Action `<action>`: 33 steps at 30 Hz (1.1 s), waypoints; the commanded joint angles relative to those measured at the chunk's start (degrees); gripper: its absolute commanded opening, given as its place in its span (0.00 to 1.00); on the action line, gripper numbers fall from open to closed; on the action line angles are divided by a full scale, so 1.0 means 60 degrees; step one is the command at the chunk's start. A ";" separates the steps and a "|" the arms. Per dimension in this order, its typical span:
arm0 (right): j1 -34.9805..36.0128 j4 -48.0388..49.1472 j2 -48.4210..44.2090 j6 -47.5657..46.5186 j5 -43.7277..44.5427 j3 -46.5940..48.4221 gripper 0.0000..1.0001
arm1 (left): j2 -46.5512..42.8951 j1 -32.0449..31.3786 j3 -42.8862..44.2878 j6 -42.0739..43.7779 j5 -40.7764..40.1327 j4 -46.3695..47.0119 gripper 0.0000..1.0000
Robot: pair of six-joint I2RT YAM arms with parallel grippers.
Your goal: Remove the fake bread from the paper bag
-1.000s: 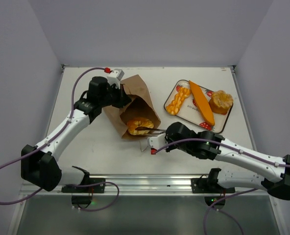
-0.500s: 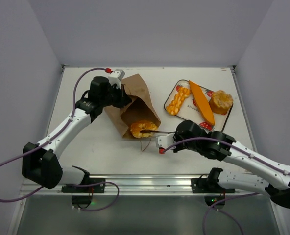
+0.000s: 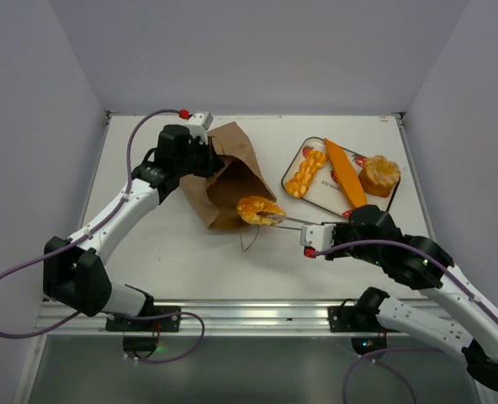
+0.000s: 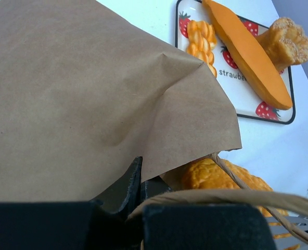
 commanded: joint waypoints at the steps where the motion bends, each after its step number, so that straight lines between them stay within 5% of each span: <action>1: -0.0339 -0.0010 -0.0521 0.0154 -0.0298 0.0484 0.00 | 0.0339 -0.0069 0.0657 -0.0229 -0.0546 -0.0154 0.00; 15: -0.1497 -0.0303 -0.1284 0.0110 0.0126 0.0953 0.00 | 0.1351 0.0311 0.1770 -0.0170 -0.0928 -0.0549 0.00; 33: -0.1980 0.0838 -0.0391 -0.0330 0.3419 -0.0145 0.00 | 0.0533 0.0722 0.1244 0.0474 -0.0401 -0.0711 0.00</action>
